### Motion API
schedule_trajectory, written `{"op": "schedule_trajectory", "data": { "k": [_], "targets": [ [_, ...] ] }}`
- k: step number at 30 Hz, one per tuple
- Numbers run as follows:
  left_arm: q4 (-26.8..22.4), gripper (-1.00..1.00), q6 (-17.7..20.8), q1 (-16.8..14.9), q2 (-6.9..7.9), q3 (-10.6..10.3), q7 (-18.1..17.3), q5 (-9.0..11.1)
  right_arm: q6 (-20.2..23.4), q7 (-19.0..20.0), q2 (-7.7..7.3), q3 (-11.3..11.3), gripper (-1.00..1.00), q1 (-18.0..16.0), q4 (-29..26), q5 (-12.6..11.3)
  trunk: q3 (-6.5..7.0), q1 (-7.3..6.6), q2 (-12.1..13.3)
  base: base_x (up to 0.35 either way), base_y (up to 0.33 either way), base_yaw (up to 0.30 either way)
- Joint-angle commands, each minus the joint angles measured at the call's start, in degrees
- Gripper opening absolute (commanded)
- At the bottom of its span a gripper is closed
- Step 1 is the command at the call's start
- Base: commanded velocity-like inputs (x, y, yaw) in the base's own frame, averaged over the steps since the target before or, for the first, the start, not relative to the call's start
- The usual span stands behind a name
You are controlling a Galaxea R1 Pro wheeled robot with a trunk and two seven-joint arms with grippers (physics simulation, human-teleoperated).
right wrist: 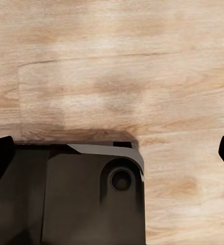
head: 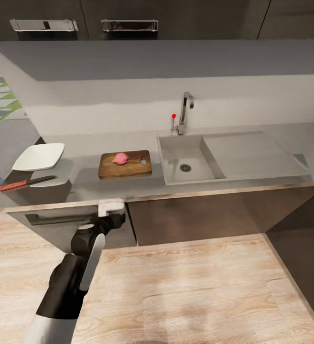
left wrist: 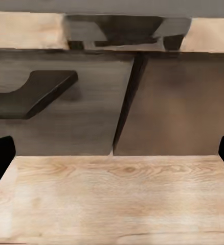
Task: In the kitchen, take the Vidalia onion out of the sink, dice it on the chopping board with the paring knife, put the diced onion into the bowl on the countertop, then place both the paring knife and the chopping board into the sink.
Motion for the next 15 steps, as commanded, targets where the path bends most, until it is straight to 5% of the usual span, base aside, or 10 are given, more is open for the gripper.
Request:
{"op": "schedule_trajectory", "data": {
  "k": [1, 5, 15],
  "targets": [
    [-0.5, 1.00, -2.0, 2.2, 0.23, -0.4, 0.5, 0.5, 0.0, -0.2, 0.06, -0.2, 1.00, 0.0, -0.1, 0.6, -0.07, 0.04, -0.1, -0.003, 0.000, 0.000],
    [-1.0, 1.00, -8.7, 9.4, 2.18, -2.0, 0.5, 0.5, 0.0, -0.2, 0.05, -0.3, 1.00, 0.0, -0.1, 0.6, -0.07, 0.04, -0.1, -0.001, 0.000, 0.000],
    [-1.2, 1.00, -40.0, 31.9, 10.75, -8.6, -0.3, 0.2, 0.0, -0.3, -0.01, -0.4, 1.00, 0.0, -0.1, 0.6, -0.07, 0.04, -0.1, 0.000, 0.000, 0.000]
  ]
}}
